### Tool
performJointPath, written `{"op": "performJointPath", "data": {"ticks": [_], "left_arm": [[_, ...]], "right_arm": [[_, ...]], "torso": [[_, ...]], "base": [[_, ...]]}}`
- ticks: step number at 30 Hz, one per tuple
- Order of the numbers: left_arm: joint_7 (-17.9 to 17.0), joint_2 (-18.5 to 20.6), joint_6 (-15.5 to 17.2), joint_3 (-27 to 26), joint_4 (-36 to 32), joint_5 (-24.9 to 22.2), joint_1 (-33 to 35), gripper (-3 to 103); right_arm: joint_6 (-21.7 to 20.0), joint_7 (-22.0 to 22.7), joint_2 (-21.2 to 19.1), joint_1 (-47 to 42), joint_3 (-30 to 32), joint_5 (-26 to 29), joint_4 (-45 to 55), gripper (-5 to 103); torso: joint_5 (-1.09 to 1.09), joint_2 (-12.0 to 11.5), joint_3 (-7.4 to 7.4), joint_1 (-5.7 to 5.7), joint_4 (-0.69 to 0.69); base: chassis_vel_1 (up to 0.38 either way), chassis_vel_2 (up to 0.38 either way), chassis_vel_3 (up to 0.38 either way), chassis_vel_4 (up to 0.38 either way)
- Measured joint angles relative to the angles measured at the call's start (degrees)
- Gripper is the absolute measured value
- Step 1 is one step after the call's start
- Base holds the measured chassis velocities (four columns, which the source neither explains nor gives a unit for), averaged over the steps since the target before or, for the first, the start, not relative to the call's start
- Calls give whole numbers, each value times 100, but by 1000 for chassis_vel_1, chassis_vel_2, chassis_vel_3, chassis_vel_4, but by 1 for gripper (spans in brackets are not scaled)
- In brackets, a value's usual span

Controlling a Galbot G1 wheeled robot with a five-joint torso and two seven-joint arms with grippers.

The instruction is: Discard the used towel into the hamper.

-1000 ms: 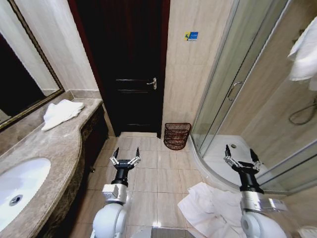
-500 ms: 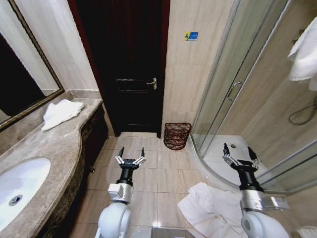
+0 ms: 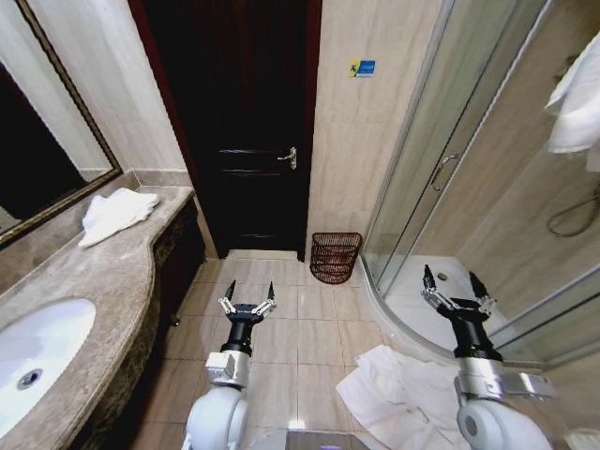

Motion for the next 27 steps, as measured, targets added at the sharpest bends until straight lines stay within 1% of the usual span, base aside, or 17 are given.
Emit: {"op": "performJointPath", "data": {"ticks": [2, 4, 5, 8, 9, 12, 17, 19, 22, 27], "left_arm": [[0, 0, 0, -251, -30, -20, -85, 100], [-3, -17, 59, -734, -132, -102, -225, 100], [-3, -17, 59, -734, -132, -102, -225, 100], [-32, 71, 207, -1370, -311, -491, -299, 100], [-32, 71, 207, -1370, -311, -491, -299, 100], [-29, 158, 233, -1540, -387, -714, -247, 100], [-21, 177, 235, -1542, -441, -908, -201, 100], [-23, 150, 240, -1491, -449, -989, -180, 100], [-28, 88, 239, -1407, -446, -999, -151, 100], [-63, 19, 240, -1280, -428, -997, -135, 100]], "right_arm": [[39, -20, -11, -48, 19, 16, -8, 100], [94, -35, -45, -94, 60, 64, -54, 100], [94, -35, -45, -94, 60, 64, -54, 100], [164, -62, -54, -95, 60, 83, -150, 100], [164, -62, -54, -95, 60, 83, -150, 100], [165, -62, -53, -64, 2, 81, -158, 100], [121, 0, -82, 24, -30, 74, -158, 100], [110, 4, -94, 36, -23, 82, -146, 100], [107, 0, -115, 6, 7, 120, -129, 100], [135, -6, -137, -45, 34, 165, -129, 100]], "torso": [[0, 0, 0, 0, -1], [-1, 0, 0, 0, -1], [-1, 0, 0, 0, -1], [0, -1, 0, 1, 0], [0, -1, 0, 1, 0], [0, -1, 1, 1, 0], [2, -1, 1, 2, 0], [0, -1, 1, 2, 0], [2, -1, 1, 2, 1], [0, 0, -1, -1, -1]], "base": [[-62, 65, 58, -61], [-87, 111, 124, -119], [-114, 111, 150, -126], [-132, 153, 148, -146], [-140, 158, 149, -166], [-160, 148, 153, -172], [-166, 161, 165, -169], [-175, 183, 202, -185], [-194, 219, 194, -185], [-204, 198, 206, -207]]}}
